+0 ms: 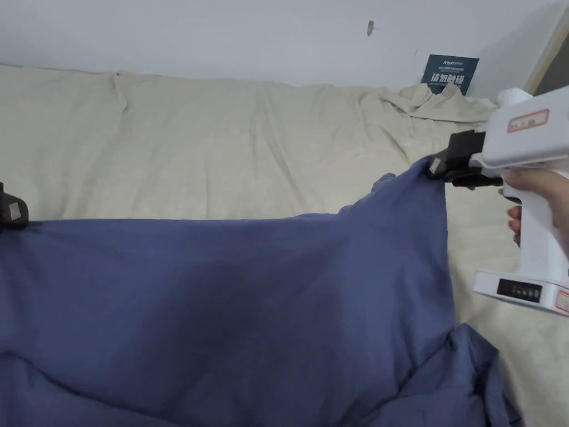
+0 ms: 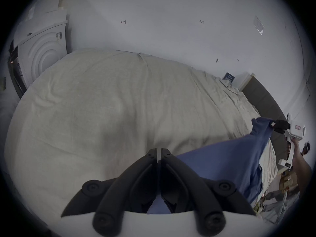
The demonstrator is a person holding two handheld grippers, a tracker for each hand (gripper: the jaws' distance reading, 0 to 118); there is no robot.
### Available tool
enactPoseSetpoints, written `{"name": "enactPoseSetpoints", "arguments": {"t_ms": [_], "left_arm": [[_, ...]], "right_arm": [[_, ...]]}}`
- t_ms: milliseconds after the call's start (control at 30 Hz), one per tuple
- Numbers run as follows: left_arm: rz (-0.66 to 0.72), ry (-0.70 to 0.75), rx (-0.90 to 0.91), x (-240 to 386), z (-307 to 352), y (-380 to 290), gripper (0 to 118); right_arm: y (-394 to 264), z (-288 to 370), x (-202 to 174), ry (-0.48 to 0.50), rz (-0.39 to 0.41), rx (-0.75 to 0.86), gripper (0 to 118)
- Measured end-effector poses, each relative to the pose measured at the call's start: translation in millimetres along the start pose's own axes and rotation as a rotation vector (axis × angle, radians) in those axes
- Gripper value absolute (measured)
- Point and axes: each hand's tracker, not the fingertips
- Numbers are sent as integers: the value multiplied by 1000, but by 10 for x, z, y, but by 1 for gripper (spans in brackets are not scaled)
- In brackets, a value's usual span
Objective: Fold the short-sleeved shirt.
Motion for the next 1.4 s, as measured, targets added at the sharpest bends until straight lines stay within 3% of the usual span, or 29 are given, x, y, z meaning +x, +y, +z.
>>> {"name": "enactPoseSetpoints", "arguments": {"t_ms": [100,467,533,600,900,933,967,1000,1033,1067,1133,1233,1333,1400], "left_arm": [[7,-34,-27,-77,182,-283,2],[11,-78,-145,-79,1003,-1509,2],[33,-82,-162,-53,1143,-1610,2],[30,-86,-172,-56,1208,-1681,2],[-24,1,-259,-150,890,-1949,5],[-15,3,-264,-157,870,-1966,14],[-13,12,-269,-149,856,-1988,32],[-15,29,-270,-138,863,-2021,58],[-9,28,-271,-144,871,-2036,93],[-1,25,-278,-149,895,-2039,107],[13,20,-244,-136,1012,-2040,110],[26,13,-136,-40,1304,-1966,110],[-69,60,110,220,1784,-1868,110],[-139,58,235,421,2106,-1791,109]], "right_arm": [[-259,225,83,9,51,-27,8],[-1669,1267,425,86,-22,-194,8],[-1862,1395,436,78,14,-218,8],[-2000,1438,431,55,74,-252,8],[-2355,1070,625,-27,40,-314,9],[-2380,1049,630,-34,36,-315,12],[-2400,1037,630,-39,31,-309,22],[-2403,1040,633,-38,26,-306,41],[-2405,1032,672,-33,15,-304,78],[-2409,1050,677,-30,10,-300,99],[-2389,1140,675,21,-39,-264,118],[-2312,1408,620,49,-67,-141,118],[-2220,1813,371,48,-50,54,118],[-2175,2072,180,116,-31,128,118]]}}
